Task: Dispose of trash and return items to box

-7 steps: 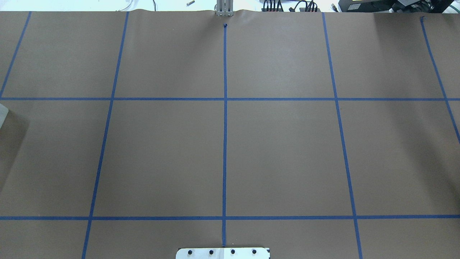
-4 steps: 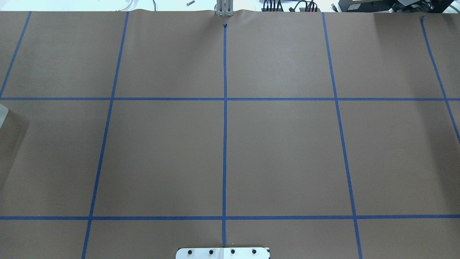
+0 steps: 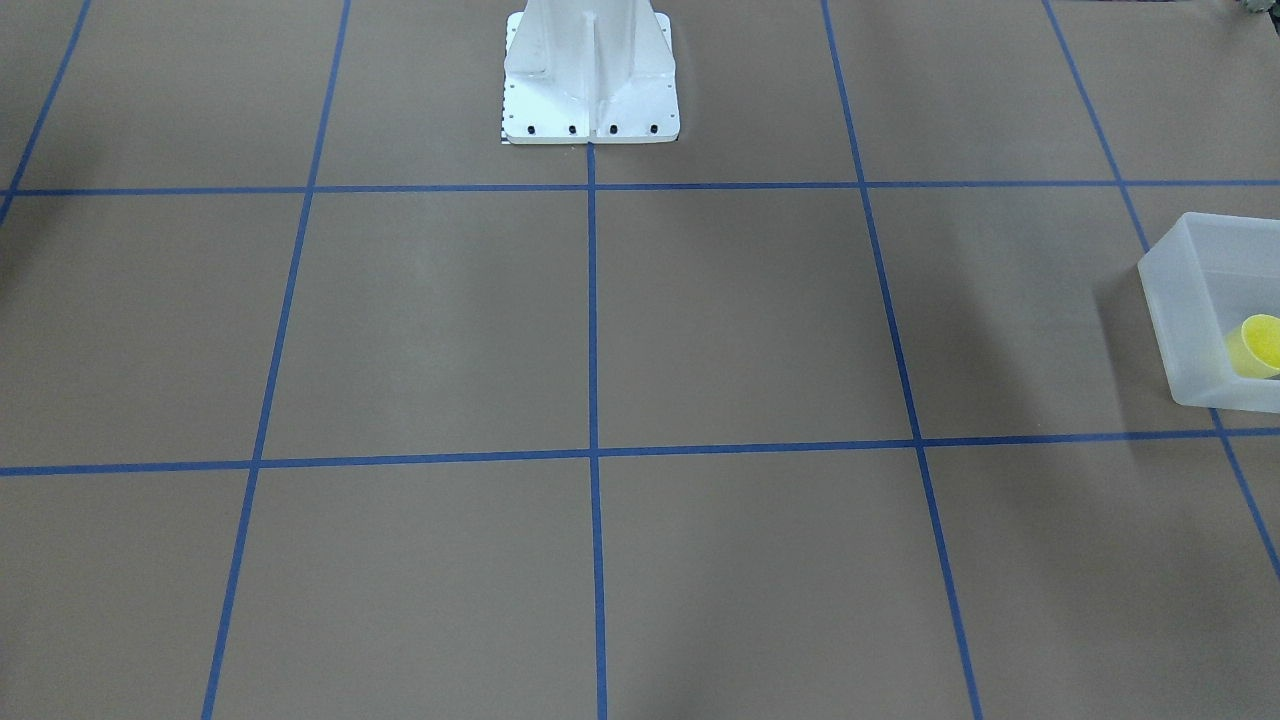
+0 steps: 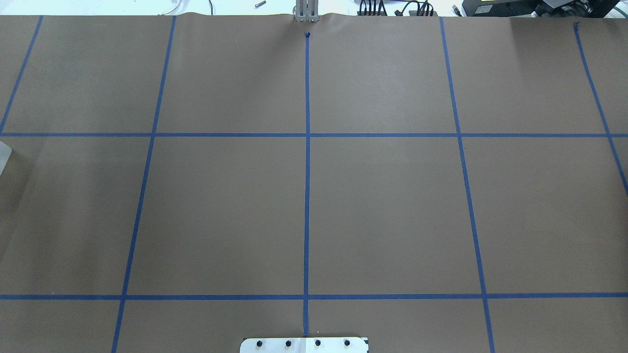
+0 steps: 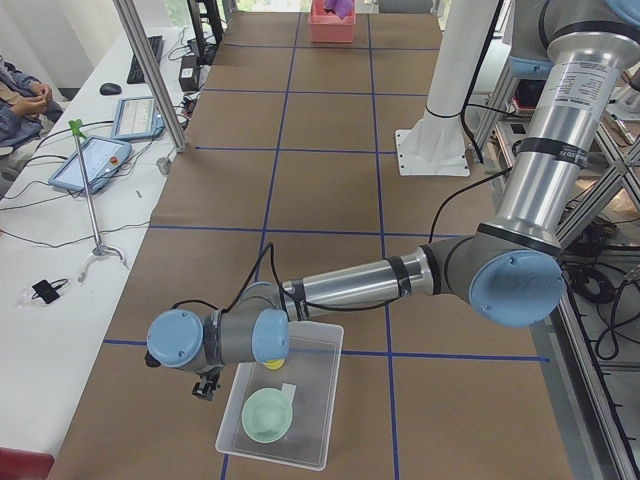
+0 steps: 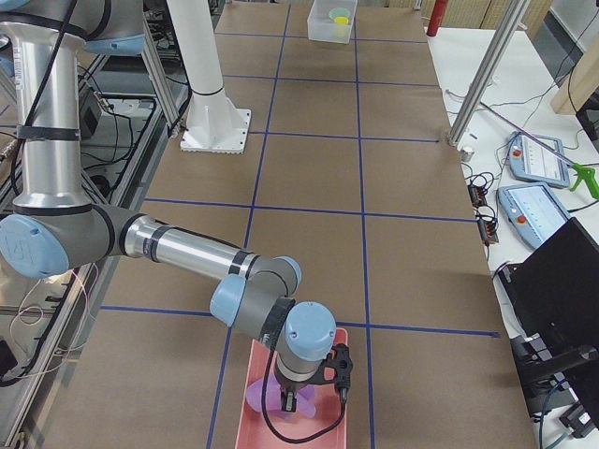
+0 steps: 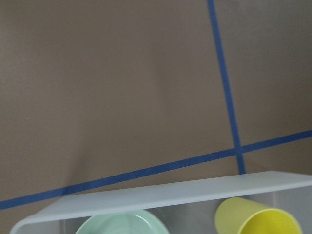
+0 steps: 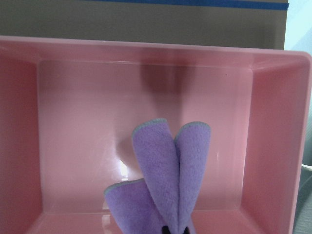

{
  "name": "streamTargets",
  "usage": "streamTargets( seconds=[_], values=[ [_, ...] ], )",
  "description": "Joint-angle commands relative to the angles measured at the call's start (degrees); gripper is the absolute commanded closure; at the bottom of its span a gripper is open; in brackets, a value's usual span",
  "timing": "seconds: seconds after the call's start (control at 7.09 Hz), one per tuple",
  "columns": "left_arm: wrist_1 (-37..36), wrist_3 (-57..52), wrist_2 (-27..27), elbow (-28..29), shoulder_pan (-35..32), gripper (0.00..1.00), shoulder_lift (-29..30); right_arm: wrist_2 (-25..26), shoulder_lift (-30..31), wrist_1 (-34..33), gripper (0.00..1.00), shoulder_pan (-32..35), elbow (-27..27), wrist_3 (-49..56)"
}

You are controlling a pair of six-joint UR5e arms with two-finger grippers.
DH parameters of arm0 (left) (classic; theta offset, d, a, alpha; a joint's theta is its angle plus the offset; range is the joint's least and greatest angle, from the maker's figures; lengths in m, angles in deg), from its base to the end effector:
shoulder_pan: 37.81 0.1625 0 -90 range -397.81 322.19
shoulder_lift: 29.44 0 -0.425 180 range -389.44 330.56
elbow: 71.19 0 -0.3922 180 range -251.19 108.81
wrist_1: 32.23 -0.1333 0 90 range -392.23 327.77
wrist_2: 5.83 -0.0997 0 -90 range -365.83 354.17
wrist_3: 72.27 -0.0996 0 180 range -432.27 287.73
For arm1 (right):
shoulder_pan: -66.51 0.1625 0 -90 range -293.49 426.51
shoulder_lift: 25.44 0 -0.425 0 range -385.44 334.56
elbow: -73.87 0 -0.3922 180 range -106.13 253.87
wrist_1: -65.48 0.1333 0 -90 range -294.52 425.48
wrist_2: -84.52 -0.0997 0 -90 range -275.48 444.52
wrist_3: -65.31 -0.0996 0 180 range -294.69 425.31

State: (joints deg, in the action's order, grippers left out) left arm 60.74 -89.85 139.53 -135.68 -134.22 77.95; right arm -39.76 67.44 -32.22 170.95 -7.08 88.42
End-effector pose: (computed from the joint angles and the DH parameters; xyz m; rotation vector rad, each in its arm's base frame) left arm -0.1191 -0.6000 0.6888 0.1198 0.9624 0.1360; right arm 0.1816 -0.3958 0.7790 -0.1239 -0.6675 -0.0430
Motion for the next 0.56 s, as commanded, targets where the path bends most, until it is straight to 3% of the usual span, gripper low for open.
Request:
streamTargets(
  seconds=[0.0, 0.28, 0.42],
  values=[
    [-6.75, 0.01, -0.08, -6.43, -0.1, 0.02, -0.17, -0.35, 0.29, 2.52, 1.0, 0.06, 3.17, -0.6],
    [-7.02, 0.18, -0.16, -6.52, 0.08, 0.02, 0.36, -0.87, 0.46, 4.35, 0.01, 0.06, 4.4, -0.86],
    [-7.02, 0.27, -0.16, -6.61, 0.08, 0.02, 0.36, -0.88, -0.06, 4.54, 0.0, 0.06, 4.06, -0.95]
  ],
)
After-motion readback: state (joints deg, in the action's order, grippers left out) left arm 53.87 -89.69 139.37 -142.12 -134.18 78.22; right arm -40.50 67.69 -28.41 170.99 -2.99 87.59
